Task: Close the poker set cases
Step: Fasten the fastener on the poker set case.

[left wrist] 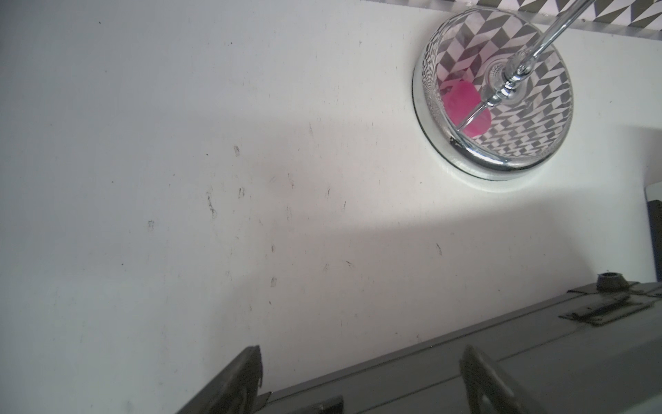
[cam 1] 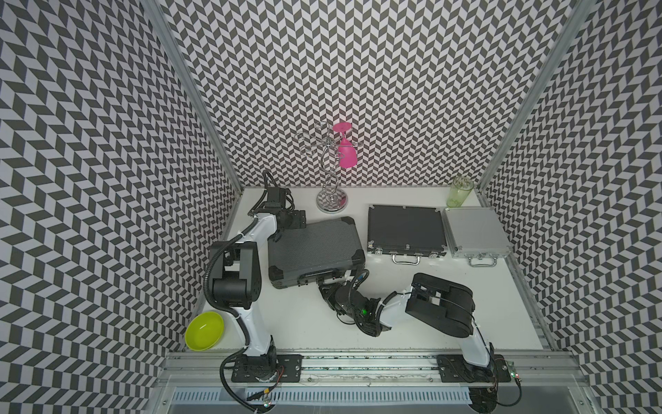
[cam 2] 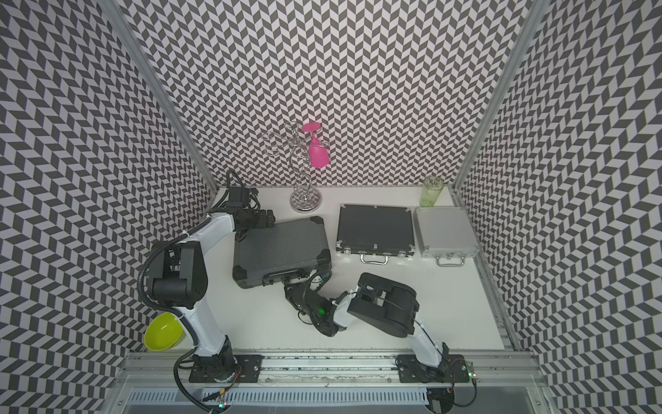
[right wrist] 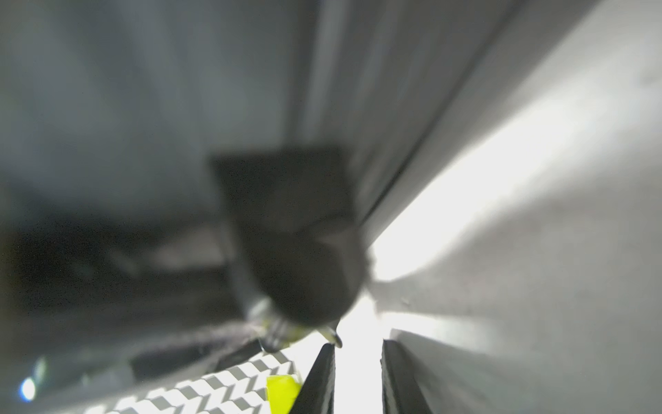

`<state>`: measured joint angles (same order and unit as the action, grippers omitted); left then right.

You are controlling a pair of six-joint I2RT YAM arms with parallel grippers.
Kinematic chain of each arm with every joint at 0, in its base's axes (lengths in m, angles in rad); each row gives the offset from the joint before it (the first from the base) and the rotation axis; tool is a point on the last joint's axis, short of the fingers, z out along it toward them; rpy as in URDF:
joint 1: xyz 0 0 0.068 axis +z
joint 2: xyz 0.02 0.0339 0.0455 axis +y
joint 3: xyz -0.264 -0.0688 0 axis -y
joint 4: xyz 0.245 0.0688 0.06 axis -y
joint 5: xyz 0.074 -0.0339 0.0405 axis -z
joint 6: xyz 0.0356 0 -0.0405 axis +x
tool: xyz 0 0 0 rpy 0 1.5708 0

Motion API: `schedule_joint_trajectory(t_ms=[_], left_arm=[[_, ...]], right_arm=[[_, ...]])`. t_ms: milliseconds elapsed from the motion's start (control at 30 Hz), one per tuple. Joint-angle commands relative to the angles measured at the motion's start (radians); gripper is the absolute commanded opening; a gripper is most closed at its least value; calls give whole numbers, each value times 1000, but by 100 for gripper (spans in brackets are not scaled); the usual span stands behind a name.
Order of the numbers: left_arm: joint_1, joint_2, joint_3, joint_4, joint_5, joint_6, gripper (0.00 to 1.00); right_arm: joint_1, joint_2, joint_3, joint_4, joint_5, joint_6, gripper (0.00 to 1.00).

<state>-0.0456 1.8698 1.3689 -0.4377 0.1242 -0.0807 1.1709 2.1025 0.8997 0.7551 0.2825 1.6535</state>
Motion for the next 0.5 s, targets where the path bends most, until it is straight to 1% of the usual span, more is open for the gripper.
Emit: schedule_joint_trajectory(t_ms=[0,133,267,467], left_arm=[[-1,-6,-47,-126,9,-39,89],[-2,-11,-54,-121,13,-42,89],[-2,-12,-57,-119,12,-41,89],[-2,-16,-55,-119,15,-43,89]], right_arm=[[-32,39,-11,-27,35,104,25],[-37,46,-3,-50,61,150,24],[-42,47,13,-91,56,164,24],[-44,71,42,-145,41,205,20]])
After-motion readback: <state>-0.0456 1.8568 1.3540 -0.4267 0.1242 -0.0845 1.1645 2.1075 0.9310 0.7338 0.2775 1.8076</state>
